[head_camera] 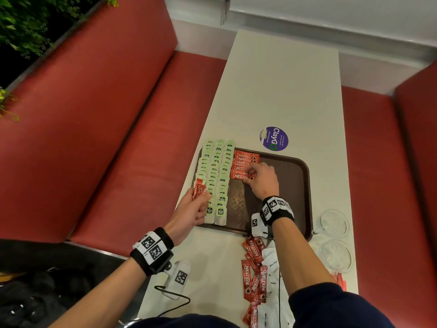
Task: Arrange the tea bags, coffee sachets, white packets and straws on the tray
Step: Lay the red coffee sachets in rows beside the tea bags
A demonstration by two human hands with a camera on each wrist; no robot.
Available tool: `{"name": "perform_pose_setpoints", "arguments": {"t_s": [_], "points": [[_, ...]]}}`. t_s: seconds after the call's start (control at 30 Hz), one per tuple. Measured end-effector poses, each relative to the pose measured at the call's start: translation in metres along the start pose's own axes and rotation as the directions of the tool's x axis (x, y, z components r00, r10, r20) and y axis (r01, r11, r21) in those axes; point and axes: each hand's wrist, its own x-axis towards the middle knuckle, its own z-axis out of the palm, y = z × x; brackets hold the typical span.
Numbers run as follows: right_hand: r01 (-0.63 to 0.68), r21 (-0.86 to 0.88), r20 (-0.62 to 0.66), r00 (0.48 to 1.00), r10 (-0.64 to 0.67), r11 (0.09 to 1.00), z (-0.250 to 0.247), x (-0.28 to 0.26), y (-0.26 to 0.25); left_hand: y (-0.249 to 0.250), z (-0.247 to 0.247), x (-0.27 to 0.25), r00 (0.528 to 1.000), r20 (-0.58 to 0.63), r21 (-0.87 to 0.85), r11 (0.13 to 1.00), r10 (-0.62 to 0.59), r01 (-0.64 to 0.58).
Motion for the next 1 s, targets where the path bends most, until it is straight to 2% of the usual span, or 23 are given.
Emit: {"name": "perform_pose_setpoints", "arguments": {"t_s": [0.07,0.17,0.23,0.3,0.4,0.47,0.53,0.73,0.87,0.93,1.0], "points": [[-0.002,0.003,0.0,1.0,0.002,1.0,-0.001,-0.002,-0.002,0.002,0.0,-0.001,0.998,0.028,-0.114,0.992,-0.049,0.052],[0.001,0.038,-0.035,0.999,0.0,0.999,-0.009,-0.009,-0.01,0.005,0.001,-0.005,0.997,0.076,-0.167,0.985,-0.033,0.045],[0.043,0.148,-0.107,0.994,-0.028,0.988,-0.019,-0.018,-0.023,0.006,0.0,-0.008,0.995,0.1,-0.137,0.99,-0.007,0.021],[0.092,0.336,-0.136,0.989,-0.048,0.937,-0.034,-0.038,-0.046,0.007,0.0,-0.011,0.992,0.126,-0.091,0.996,0.015,-0.003],[0.07,0.589,0.031,0.994,-0.109,0.805,-0.056,-0.08,-0.08,0.007,0.003,-0.014,0.986,0.161,-0.018,0.999,0.041,-0.039],[0.095,0.633,0.131,0.965,-0.228,0.768,-0.06,-0.102,-0.088,0.007,0.006,-0.015,0.983,0.179,0.001,0.999,0.047,-0.048],[0.113,0.663,0.171,0.94,-0.296,0.74,-0.061,-0.114,-0.088,0.006,0.008,-0.015,0.977,0.207,0.001,0.999,0.048,-0.049],[0.057,0.726,0.134,0.966,-0.222,0.686,-0.065,-0.135,-0.083,0.01,0.009,-0.024,0.957,0.29,0.039,0.998,0.033,-0.046],[-0.003,0.713,0.118,0.986,-0.116,0.701,-0.071,-0.14,-0.083,0.015,0.007,-0.029,0.954,0.285,0.155,0.978,0.093,-0.141],[-0.012,0.685,0.118,0.988,-0.095,0.728,-0.074,-0.143,-0.084,0.016,0.005,-0.031,0.951,0.276,0.207,0.957,0.141,-0.202],[-0.015,0.702,0.117,0.989,-0.094,0.712,-0.075,-0.145,-0.085,0.016,0.004,-0.031,0.95,0.242,0.264,0.929,0.196,-0.259]]}}
